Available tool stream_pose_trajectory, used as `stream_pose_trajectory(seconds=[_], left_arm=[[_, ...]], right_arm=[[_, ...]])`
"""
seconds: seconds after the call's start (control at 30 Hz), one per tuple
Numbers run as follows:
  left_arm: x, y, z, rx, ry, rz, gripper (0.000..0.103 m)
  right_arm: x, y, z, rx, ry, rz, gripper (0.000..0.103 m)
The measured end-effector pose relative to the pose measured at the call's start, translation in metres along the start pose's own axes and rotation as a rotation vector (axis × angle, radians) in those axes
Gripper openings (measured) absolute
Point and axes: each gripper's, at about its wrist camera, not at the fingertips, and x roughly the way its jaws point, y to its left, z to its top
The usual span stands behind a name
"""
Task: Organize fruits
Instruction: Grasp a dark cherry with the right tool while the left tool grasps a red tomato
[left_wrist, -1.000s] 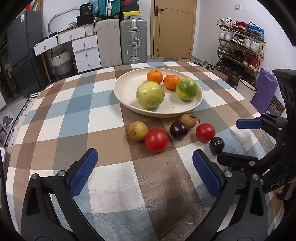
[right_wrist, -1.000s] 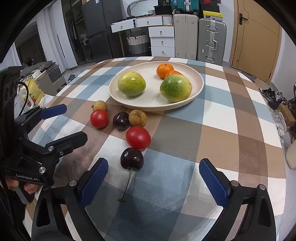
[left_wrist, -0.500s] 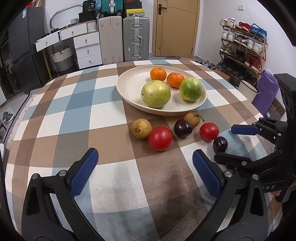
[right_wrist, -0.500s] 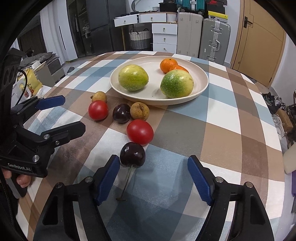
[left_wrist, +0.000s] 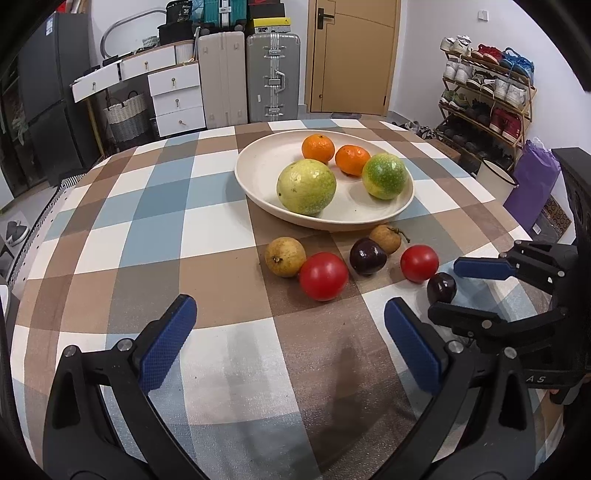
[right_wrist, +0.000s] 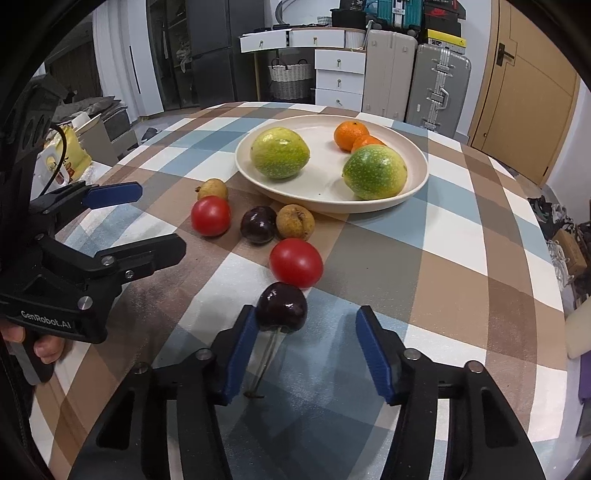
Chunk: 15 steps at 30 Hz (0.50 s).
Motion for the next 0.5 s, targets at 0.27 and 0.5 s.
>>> stream_pose_trajectory(seconds=[0.27, 0.5], left_arm=[[-0.002, -0.001, 0.0, -0.005, -0.002, -0.006, 0.102], [-0.004, -0.002, 0.0, -0.002, -0.004, -0.013, 0.102]], right_arm=[[0.0, 0.009, 0.0, -0.017, -0.005, 0.03, 0.044], [-0.003, 0.013, 0.0, -0.018, -0.016, 0.032, 0.027]])
